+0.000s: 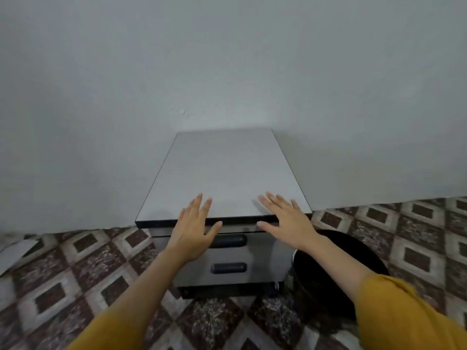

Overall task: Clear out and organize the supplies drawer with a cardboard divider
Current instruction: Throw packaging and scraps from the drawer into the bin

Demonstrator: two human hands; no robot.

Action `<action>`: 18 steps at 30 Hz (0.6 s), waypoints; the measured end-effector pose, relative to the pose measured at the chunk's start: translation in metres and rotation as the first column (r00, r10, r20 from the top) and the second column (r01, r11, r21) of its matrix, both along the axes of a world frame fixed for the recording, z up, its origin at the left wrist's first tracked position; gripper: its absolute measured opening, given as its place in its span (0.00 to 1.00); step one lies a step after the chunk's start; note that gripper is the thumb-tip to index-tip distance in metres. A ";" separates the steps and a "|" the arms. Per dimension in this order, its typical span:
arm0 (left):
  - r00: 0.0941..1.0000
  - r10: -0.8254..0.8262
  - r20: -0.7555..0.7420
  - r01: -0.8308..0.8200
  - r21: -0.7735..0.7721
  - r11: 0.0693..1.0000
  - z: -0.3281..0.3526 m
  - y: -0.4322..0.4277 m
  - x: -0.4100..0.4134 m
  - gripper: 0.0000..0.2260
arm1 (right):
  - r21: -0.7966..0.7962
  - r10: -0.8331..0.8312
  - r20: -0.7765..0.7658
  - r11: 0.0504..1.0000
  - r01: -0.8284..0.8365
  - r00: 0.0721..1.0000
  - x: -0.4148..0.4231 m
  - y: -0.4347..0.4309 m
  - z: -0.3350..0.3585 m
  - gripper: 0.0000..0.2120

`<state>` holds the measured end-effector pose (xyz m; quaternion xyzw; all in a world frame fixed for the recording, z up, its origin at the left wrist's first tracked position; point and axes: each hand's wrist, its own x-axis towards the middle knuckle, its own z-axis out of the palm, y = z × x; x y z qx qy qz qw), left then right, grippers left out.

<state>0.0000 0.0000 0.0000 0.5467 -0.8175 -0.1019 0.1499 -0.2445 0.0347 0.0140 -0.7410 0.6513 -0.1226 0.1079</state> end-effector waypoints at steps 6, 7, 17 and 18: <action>0.990 -0.007 0.138 0.012 -0.037 0.999 -0.018 0.005 0.004 0.43 | -0.051 -0.002 -0.064 0.999 -0.002 0.998 0.000 0.006 -0.020 0.27; 0.991 -0.006 0.132 0.012 -0.048 0.999 -0.019 0.004 0.004 0.42 | -0.062 -0.006 -0.065 0.998 0.002 0.998 0.000 0.005 -0.021 0.27; 0.977 0.004 0.213 0.000 -0.017 1.000 -0.012 0.013 0.000 0.38 | -0.018 -0.038 -0.156 0.999 0.035 0.987 0.007 0.010 -0.015 0.33; 0.977 0.008 0.213 -0.005 -0.017 1.000 -0.012 0.013 0.000 0.38 | -0.016 -0.050 -0.151 0.999 0.048 0.987 0.009 0.009 -0.014 0.34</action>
